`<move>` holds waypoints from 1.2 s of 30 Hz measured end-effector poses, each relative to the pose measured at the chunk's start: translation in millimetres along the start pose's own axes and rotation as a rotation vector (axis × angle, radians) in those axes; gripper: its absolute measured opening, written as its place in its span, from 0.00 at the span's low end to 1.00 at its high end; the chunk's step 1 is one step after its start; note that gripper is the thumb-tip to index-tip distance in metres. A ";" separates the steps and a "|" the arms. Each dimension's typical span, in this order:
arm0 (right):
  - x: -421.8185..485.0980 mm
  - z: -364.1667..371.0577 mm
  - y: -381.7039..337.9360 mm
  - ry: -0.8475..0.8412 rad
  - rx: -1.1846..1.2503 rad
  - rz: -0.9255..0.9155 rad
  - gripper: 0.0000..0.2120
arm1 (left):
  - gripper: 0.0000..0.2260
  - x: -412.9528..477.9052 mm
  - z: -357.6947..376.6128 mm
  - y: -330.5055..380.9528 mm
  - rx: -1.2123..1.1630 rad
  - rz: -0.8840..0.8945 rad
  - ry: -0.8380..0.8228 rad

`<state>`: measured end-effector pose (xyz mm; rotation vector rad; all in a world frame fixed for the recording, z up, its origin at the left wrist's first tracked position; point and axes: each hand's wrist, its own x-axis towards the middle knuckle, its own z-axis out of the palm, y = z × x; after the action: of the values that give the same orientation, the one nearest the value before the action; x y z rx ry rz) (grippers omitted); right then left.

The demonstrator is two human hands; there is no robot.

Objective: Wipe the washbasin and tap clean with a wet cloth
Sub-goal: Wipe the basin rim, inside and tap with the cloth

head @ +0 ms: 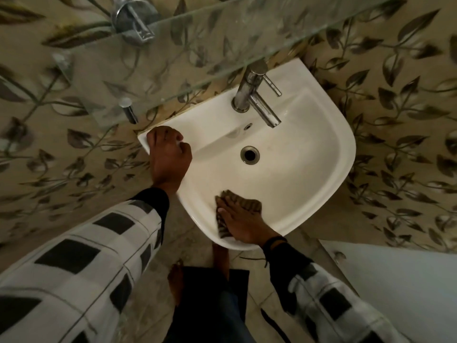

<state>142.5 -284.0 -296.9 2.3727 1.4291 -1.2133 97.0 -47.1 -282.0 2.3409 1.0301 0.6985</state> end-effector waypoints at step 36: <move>14.6 -24.4 123.3 -0.103 -0.506 -0.281 0.20 | 0.06 -1.8 0.5 4.3 0.112 0.012 -0.012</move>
<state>256.8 -330.0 -325.8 1.7961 1.8162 -0.8679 98.6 -51.2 -280.2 2.4455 1.0764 0.6456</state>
